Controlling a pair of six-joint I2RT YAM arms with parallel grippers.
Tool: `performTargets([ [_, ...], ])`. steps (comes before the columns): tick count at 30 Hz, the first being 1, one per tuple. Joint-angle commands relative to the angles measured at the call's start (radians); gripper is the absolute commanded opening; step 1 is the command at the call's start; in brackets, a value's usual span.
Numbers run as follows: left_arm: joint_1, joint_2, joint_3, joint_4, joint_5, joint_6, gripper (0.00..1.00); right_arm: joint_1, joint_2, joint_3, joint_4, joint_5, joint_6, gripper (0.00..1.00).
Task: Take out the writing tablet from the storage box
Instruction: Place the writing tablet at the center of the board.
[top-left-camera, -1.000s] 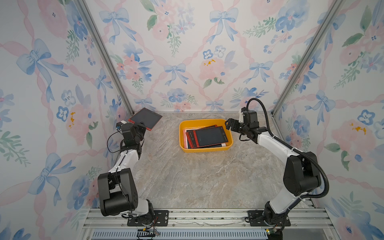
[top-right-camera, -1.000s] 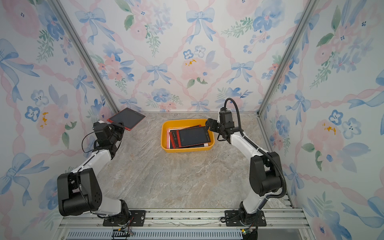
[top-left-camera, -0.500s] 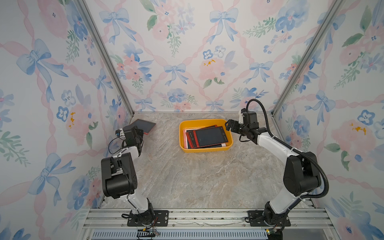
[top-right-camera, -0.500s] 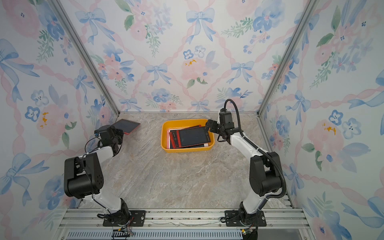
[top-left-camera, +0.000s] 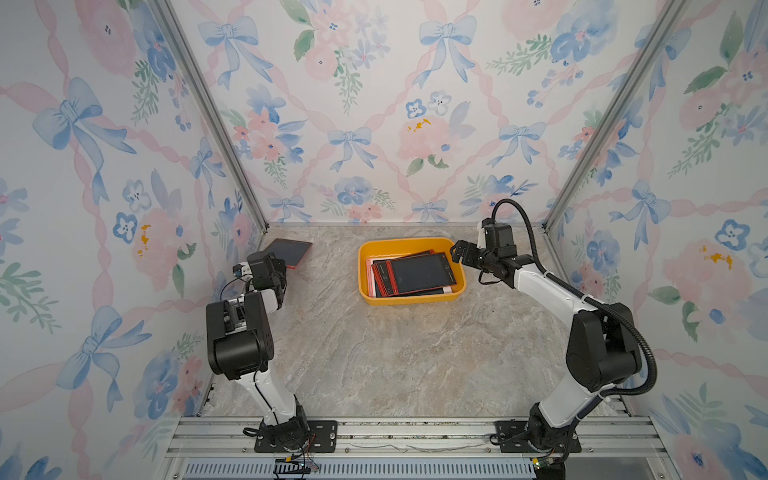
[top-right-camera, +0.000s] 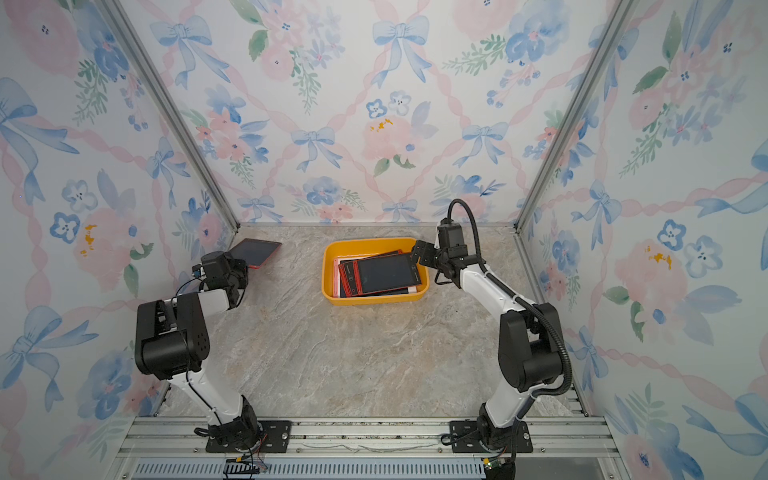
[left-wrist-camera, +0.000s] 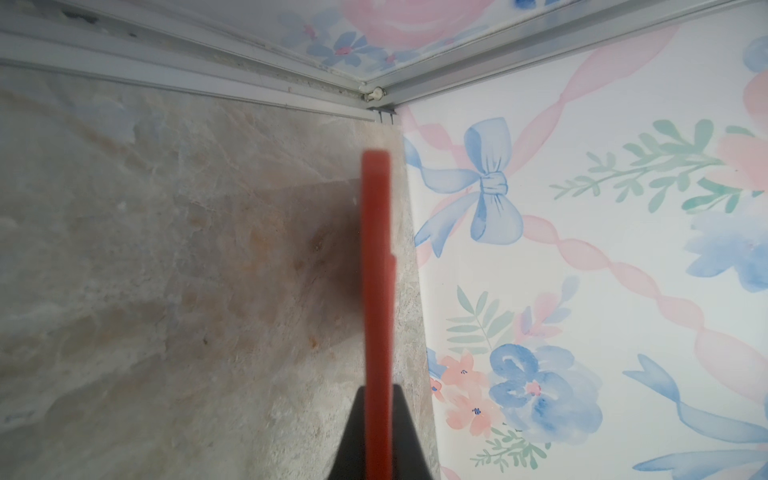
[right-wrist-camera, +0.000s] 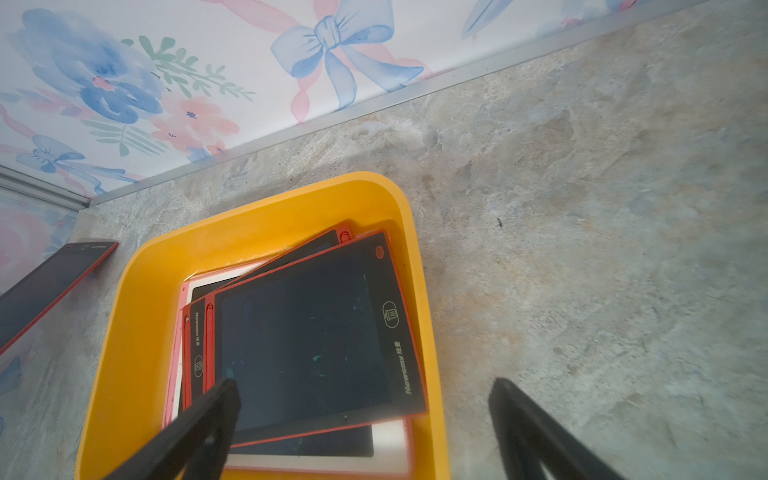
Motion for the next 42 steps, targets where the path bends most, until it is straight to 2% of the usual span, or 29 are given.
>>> performTargets([
  [1, 0.004, 0.031, -0.050, 0.097, -0.001, -0.088, 0.00, 0.010, 0.044, 0.030, -0.020, 0.020, -0.011, 0.97],
  [9, 0.006, 0.040, -0.059, 0.114, 0.009, -0.094, 0.01, 0.014, 0.040, 0.019, -0.030, 0.028, -0.025, 0.97],
  [15, 0.006, 0.040, -0.083, 0.114, 0.009, -0.097, 0.19, 0.014, 0.032, 0.006, -0.025, 0.028, -0.025, 0.97],
  [19, 0.006, 0.013, -0.111, 0.104, -0.009, -0.086, 0.39, 0.014, 0.022, -0.006, -0.026, 0.029, -0.028, 0.97],
  [23, 0.006, -0.009, -0.118, 0.045, -0.026, -0.068, 0.53, 0.015, 0.014, -0.015, -0.018, 0.026, -0.028, 0.97],
  [36, 0.006, -0.031, -0.118, -0.067, -0.056, -0.044, 0.67, 0.019, -0.002, -0.030, -0.015, 0.026, -0.033, 0.97],
  [42, 0.006, -0.097, -0.107, -0.165, -0.134, 0.005, 0.74, 0.022, -0.004, -0.030, -0.017, 0.026, -0.037, 0.97],
])
